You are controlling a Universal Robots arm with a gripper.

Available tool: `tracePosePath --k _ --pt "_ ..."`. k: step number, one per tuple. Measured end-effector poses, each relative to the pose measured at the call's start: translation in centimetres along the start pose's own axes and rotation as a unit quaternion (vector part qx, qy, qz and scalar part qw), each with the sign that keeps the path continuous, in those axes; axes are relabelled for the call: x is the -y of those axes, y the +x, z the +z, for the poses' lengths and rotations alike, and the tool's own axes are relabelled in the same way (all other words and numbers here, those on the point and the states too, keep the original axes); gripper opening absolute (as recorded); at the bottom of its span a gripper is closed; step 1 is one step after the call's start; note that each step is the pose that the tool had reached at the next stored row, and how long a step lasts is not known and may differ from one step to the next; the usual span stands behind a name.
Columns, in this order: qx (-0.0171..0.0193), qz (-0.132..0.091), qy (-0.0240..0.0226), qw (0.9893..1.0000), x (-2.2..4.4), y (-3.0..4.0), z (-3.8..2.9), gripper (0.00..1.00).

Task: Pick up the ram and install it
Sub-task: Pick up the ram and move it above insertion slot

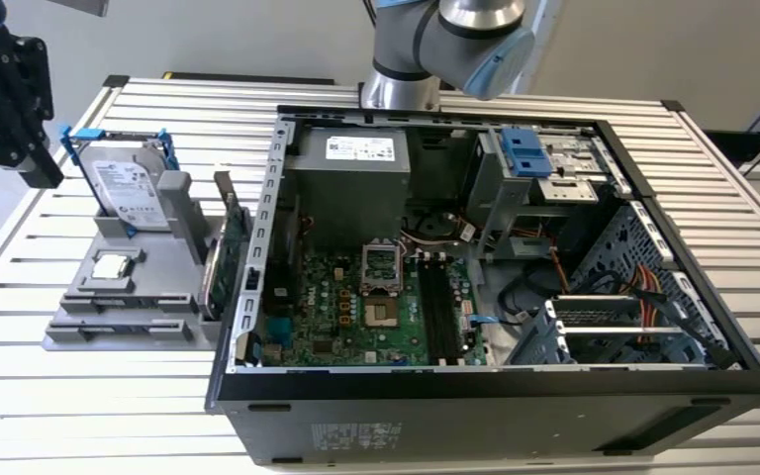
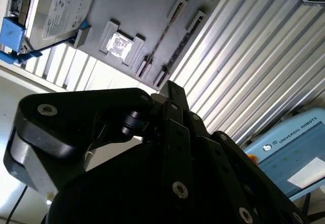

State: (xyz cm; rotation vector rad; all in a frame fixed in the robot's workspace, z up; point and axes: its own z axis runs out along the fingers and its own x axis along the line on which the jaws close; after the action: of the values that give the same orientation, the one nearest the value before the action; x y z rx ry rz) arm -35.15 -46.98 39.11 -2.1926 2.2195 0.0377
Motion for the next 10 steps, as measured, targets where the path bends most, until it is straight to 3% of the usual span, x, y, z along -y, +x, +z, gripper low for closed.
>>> tracePosePath --k 8,9,10 --pt "0.0000 0.000 0.0000 1.0000 0.00 0.00 0.00 0.00" --pt "0.0000 0.000 0.0000 1.0000 0.00 0.00 0.00 1.00" --pt "0.0000 0.000 0.0000 1.0000 0.00 0.00 0.00 1.00"
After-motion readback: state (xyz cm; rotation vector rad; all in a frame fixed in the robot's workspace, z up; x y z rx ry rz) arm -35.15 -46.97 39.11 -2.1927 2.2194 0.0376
